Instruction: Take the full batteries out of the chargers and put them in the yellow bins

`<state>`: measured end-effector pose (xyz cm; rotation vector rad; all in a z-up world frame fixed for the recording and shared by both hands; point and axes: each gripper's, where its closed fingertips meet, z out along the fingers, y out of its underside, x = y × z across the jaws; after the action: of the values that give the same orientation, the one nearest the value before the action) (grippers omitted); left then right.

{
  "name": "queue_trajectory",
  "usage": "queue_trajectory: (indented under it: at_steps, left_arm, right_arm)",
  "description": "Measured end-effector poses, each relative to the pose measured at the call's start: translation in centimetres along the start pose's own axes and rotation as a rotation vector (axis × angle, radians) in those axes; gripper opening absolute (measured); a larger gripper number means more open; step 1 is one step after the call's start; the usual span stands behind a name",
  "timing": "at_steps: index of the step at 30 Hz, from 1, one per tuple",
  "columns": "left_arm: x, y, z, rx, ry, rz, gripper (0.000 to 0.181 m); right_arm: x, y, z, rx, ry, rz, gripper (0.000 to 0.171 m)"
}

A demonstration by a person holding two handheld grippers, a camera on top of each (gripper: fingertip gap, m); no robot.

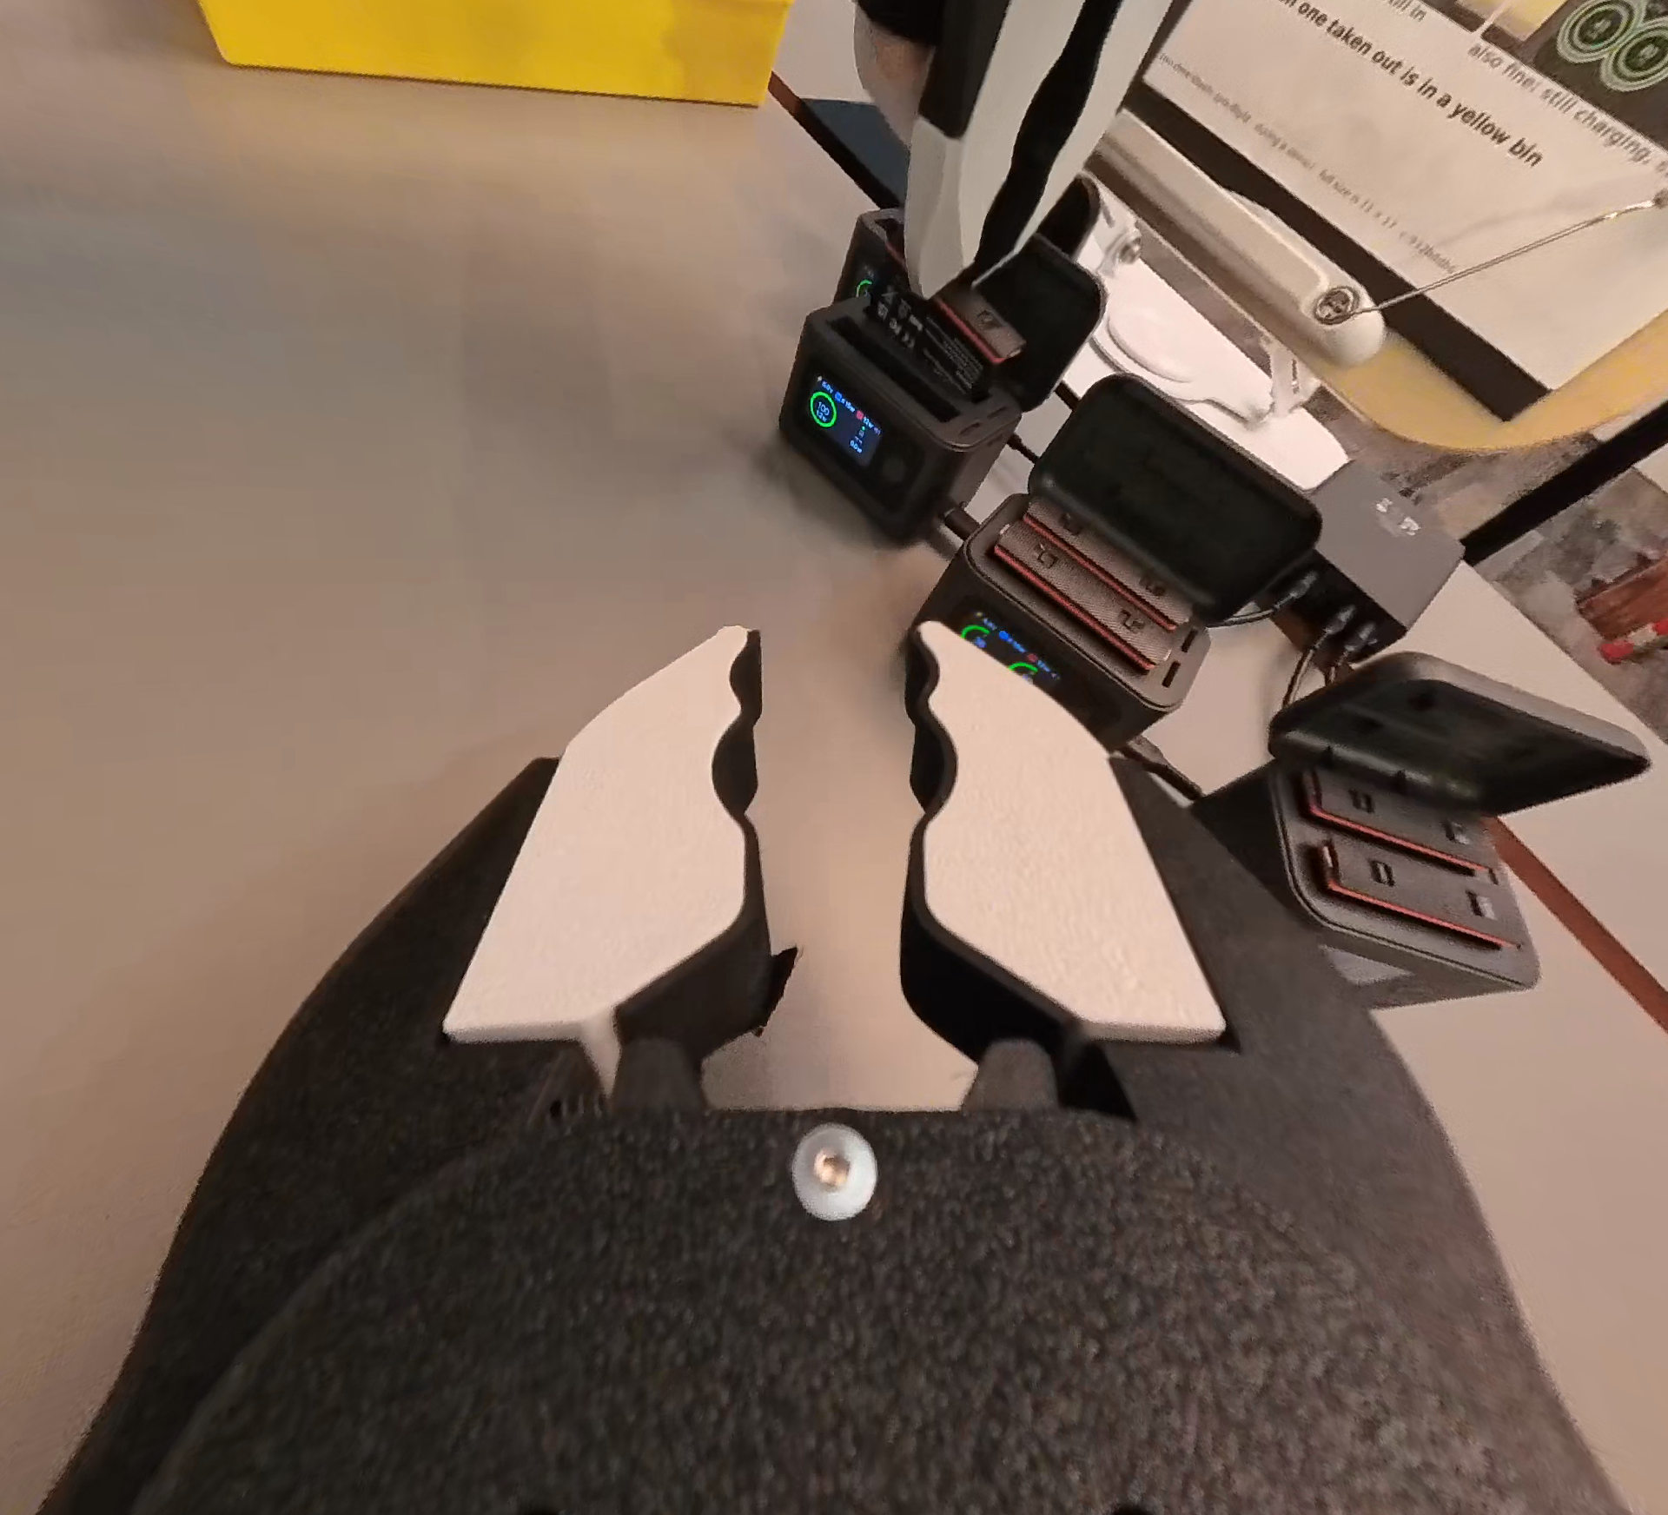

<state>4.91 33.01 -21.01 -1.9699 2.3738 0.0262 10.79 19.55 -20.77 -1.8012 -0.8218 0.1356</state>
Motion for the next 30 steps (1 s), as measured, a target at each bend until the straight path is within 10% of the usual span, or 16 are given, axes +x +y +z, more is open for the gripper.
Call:
queue_trajectory:
  at_steps: [30]
  left_arm:
    - [2.7, -1.5, 0.3, 0.301, 0.151, -0.049, 0.015]
  right_arm:
    - [0.0, 0.6, -0.4, 0.005, -0.022, 0.027, 0.029]
